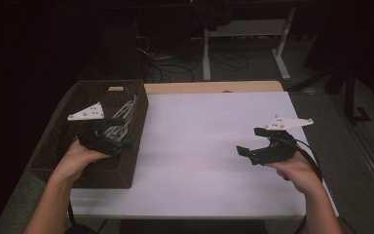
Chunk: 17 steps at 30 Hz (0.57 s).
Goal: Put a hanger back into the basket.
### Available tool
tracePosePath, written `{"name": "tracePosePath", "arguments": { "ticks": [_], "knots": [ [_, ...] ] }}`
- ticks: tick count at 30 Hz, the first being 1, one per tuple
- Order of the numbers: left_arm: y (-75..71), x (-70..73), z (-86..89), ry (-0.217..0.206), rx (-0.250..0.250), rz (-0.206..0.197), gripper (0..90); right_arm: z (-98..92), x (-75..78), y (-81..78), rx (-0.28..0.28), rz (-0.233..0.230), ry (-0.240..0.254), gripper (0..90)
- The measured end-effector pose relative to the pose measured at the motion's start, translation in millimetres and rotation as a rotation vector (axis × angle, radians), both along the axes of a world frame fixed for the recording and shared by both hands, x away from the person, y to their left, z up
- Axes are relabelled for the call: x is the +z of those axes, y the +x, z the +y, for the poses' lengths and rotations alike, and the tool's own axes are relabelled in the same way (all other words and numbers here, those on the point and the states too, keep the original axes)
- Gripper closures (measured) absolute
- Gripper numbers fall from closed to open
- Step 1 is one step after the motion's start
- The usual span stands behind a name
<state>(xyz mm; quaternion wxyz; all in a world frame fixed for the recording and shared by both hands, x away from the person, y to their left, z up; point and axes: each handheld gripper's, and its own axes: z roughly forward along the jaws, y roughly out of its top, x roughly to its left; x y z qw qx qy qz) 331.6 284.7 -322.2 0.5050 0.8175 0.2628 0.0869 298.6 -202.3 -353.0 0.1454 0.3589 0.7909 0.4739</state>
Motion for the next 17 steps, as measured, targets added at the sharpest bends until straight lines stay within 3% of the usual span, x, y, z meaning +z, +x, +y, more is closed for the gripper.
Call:
{"name": "tracePosePath", "arguments": {
  "ticks": [17],
  "knots": [
    [-4.9,-9.3,2.0,-0.004,-0.021,-0.002,0.0,2.3,6.6,-4.1,0.017,-0.019,0.014,7.4]
  ]
}}
